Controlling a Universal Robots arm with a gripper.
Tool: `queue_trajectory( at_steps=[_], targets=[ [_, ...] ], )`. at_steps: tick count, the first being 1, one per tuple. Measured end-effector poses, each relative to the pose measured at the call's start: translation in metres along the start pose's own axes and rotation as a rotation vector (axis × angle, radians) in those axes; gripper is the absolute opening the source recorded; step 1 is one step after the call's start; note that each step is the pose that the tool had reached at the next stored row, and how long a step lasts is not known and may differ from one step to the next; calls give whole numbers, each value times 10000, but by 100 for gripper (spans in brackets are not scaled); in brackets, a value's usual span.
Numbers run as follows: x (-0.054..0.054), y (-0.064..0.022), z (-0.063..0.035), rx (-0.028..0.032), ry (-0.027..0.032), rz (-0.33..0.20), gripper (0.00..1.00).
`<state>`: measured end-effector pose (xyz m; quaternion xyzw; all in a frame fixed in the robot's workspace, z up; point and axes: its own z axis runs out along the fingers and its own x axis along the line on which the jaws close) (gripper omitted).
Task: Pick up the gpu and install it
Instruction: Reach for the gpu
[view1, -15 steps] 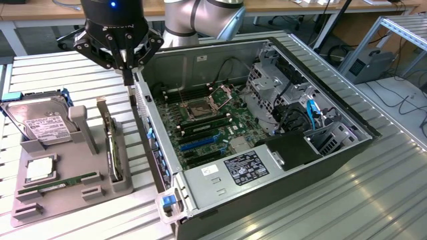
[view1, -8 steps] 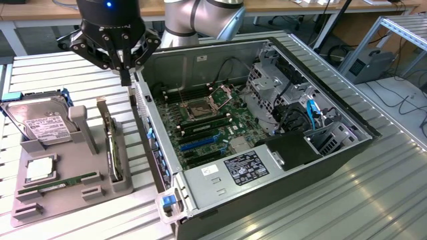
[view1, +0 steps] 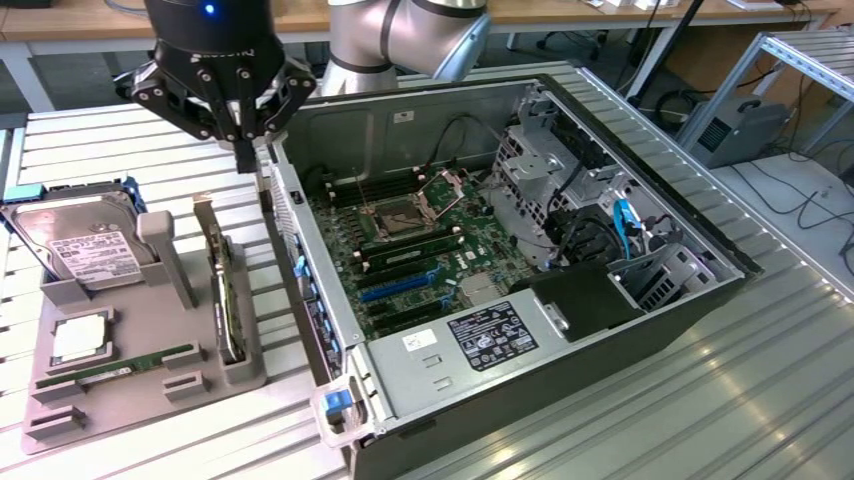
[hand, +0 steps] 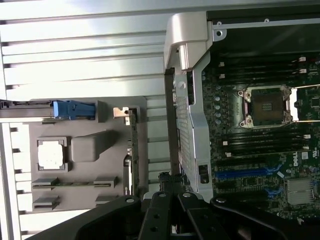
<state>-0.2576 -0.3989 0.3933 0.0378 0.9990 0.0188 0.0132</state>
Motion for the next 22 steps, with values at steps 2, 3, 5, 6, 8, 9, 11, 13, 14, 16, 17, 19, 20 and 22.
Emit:
queue_trajectory(
  at_steps=[2,3,5,6,8,9,11,13,14,16,17,19,20,22],
  targets=[
    [11,-1,-1,1,1,0,11],
    [17,-1,-1,1,0,0,11],
    [28,-2,-1,1,0,0,11],
    [35,-3,-1,1,0,0,11],
    [45,-4,-1,2,0,0,11],
    [49,-4,-2,2,1,0,11],
    [60,-5,-2,3,0,0,11],
    [69,-5,-2,4,0,0,11],
    [74,-6,-2,4,0,0,11],
    [85,-7,-3,5,0,0,11],
    [90,-7,-3,5,0,0,11],
    [99,-8,-3,6,0,0,11],
    [104,-8,-3,6,0,0,11],
    [116,-9,-4,8,1,0,11]
  ],
)
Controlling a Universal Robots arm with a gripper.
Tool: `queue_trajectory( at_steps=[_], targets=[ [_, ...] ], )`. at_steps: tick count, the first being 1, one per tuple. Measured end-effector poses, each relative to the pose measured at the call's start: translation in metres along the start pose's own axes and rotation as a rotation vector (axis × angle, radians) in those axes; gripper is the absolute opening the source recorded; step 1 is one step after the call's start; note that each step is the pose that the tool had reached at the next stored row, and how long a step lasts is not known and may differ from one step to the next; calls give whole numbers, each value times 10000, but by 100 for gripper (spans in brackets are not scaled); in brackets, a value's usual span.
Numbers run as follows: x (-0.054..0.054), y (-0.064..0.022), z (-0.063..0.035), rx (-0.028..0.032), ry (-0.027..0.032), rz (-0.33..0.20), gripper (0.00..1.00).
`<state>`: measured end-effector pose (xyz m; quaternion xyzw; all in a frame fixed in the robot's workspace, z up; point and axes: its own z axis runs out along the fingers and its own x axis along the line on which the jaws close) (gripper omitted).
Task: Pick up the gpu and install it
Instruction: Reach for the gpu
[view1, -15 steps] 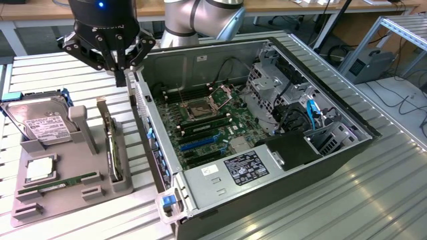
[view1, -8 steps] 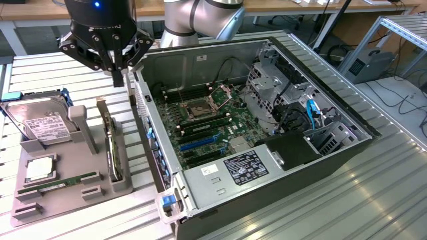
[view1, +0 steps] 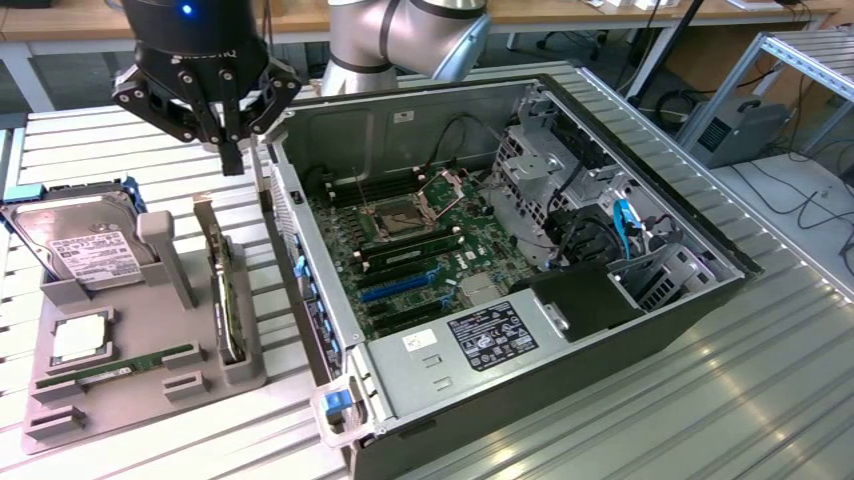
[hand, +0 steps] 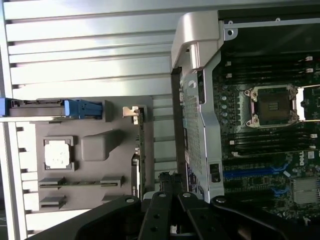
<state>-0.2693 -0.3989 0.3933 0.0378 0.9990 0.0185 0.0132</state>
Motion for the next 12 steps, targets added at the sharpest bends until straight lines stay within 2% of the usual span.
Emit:
queue_trajectory(
  at_steps=[12],
  targets=[
    [62,-5,-1,1,-1,0,11]
  ],
)
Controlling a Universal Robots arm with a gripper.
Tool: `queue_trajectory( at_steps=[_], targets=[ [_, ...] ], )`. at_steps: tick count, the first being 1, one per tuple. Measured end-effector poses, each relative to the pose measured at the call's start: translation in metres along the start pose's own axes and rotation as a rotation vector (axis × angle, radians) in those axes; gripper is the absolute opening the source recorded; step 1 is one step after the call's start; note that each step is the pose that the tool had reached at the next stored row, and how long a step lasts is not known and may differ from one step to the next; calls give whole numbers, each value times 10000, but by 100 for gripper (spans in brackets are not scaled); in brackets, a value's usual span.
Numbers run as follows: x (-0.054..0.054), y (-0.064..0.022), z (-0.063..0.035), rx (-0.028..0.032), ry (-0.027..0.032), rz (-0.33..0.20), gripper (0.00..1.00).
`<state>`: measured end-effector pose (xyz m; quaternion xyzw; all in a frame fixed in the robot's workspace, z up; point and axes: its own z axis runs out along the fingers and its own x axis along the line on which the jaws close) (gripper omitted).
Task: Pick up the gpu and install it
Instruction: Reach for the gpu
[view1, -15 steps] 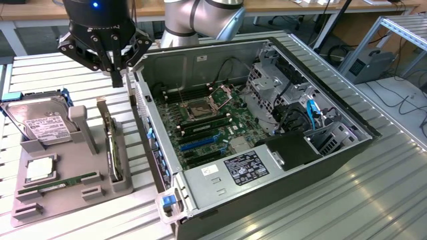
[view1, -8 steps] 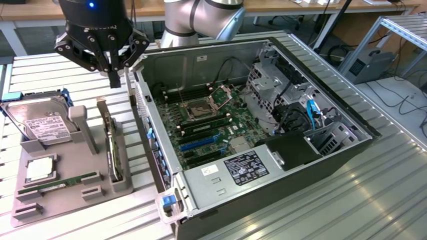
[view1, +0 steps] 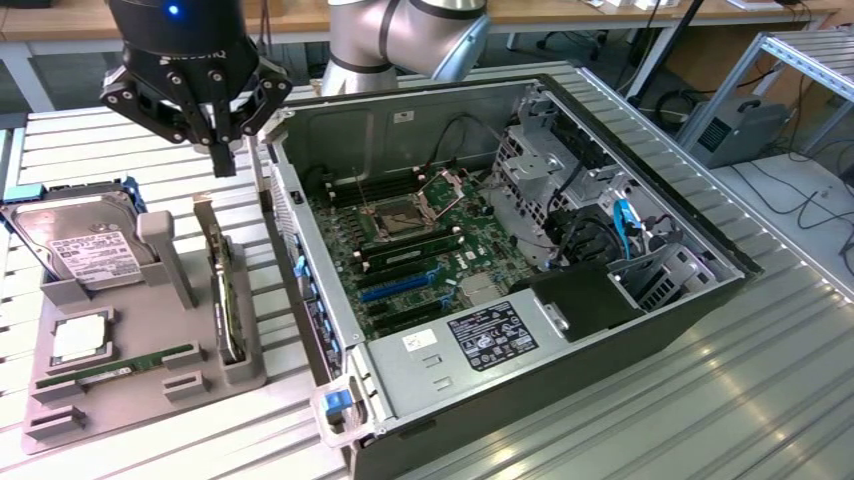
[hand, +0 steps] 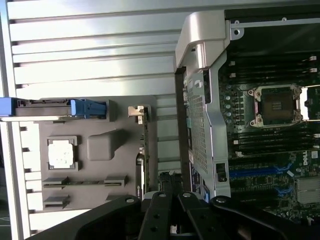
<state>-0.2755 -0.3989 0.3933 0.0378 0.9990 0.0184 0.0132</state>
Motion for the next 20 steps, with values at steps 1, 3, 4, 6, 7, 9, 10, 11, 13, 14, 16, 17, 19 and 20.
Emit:
queue_trajectory(
  at_steps=[1,3,4,6,7,9,10,11,13,14,16,17,19,20],
  targets=[
    [16,-1,0,1,0,0,11],
    [31,-2,-1,2,0,0,11],
    [36,-3,-1,3,0,0,11],
    [46,-3,-1,4,0,0,11],
    [50,-4,-1,4,0,0,11],
    [58,-4,-2,5,0,0,11],
    [64,-5,-2,5,-1,0,11],
    [69,-5,-2,5,0,0,11],
    [82,-6,-2,6,-1,0,11],
    [134,-10,-4,14,-1,0,11],
    [223,-17,-6,24,-2,-1,11],
    [259,-20,-7,26,-2,-1,11],
    [305,-23,-8,29,-2,-1,11],
    [305,-31,-9,29,-2,-1,11]
  ],
)
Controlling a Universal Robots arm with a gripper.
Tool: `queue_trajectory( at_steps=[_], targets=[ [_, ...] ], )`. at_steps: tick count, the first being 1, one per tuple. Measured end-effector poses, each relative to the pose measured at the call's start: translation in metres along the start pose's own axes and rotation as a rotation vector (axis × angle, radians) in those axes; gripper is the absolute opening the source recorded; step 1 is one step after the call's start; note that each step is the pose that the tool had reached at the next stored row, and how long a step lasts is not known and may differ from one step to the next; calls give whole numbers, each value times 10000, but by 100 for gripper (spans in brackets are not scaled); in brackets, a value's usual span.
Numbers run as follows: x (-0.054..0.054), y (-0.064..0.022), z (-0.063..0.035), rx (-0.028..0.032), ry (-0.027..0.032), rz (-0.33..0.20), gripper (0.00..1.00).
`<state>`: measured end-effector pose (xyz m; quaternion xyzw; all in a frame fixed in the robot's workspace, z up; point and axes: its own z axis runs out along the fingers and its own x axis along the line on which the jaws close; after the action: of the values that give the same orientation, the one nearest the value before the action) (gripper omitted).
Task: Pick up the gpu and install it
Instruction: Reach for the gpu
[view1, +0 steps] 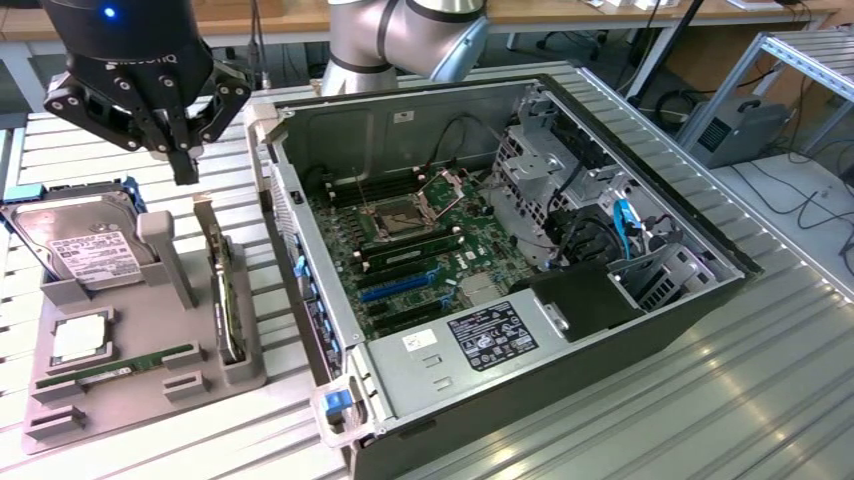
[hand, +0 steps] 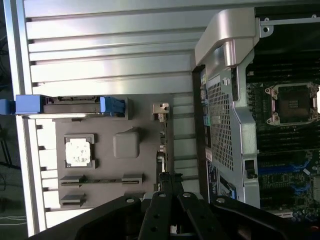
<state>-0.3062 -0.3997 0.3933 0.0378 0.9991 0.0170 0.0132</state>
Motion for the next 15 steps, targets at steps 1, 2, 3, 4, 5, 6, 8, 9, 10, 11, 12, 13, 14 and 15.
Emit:
queue_trajectory(
  at_steps=[1,2,3,4,5,6,8,9,10,11,12,13,14,15],
  targets=[
    [-3,-30,-1,1,0,0,11],
    [-5,-57,-2,2,0,0,11],
    [-6,-67,-2,2,-1,1,11],
    [-7,-71,-2,3,-2,1,11],
    [-7,-82,-2,10,-1,-1,11],
    [-8,-92,-3,15,-2,0,11],
    [-10,-113,-4,31,-3,-1,11],
    [-10,-120,-4,41,-3,0,11],
    [-10,-122,-4,46,-4,-1,11],
    [-10,-123,-4,49,-4,-1,11],
    [-10,-126,-4,64,-5,-2,11],
    [-11,-131,-4,77,-6,-2,11],
    [-11,-132,-4,79,-7,-2,11],
    [-11,-134,-4,81,-7,-2,11]
  ],
)
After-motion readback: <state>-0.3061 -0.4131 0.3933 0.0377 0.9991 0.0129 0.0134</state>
